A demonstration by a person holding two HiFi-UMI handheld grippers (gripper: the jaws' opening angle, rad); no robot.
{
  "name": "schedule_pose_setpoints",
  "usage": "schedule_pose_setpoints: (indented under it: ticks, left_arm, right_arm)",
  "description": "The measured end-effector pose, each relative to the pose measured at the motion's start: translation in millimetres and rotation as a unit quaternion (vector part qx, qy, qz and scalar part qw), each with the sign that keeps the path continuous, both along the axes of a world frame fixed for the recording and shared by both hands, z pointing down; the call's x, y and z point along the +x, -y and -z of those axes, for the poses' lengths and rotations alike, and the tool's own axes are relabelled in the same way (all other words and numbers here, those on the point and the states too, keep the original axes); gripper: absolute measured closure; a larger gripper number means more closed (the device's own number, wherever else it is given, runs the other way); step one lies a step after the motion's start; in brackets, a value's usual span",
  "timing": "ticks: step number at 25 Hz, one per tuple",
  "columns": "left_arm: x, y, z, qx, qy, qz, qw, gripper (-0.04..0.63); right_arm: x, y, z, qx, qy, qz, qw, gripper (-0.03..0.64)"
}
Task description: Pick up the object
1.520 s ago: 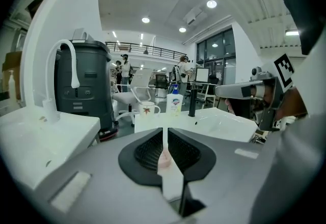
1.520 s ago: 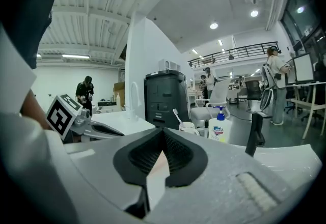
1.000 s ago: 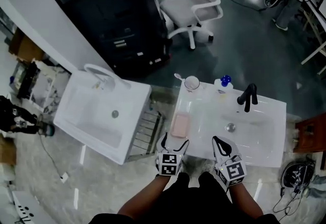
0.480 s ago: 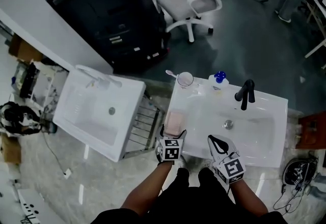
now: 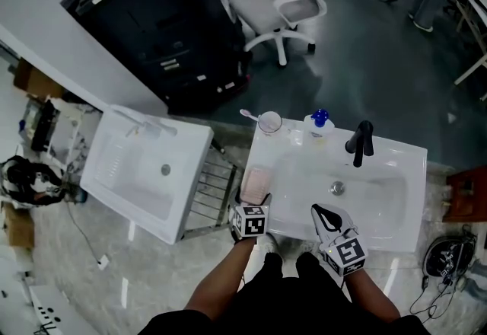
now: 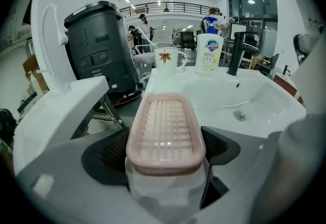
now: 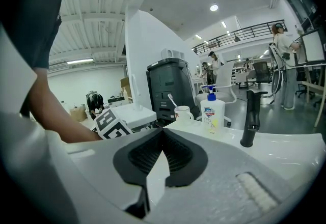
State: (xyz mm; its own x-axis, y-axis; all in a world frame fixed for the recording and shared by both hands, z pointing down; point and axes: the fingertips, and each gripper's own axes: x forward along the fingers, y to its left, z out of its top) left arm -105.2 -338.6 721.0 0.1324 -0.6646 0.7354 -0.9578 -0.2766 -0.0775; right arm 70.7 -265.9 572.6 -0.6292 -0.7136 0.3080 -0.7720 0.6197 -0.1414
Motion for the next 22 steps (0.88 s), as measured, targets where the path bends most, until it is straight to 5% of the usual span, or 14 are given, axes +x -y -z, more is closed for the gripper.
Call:
schedule_pose_setpoints:
  ticks: [11,22]
  left_arm:
    - [-2.8,-0.8,18.3,0.048,0.000,-0.005,0.9989,0.133]
    - [9.3,-0.9,104.8,0.142,-0.031,-0.014,0.9893,0.132]
  right_arm:
    - [3.6,5.8,5.1,0.007,-0.001,0.005,1.000,0.614]
    - [10.6,14.9,23.2,0.046,-0.005,-0.020,0.999,0.614]
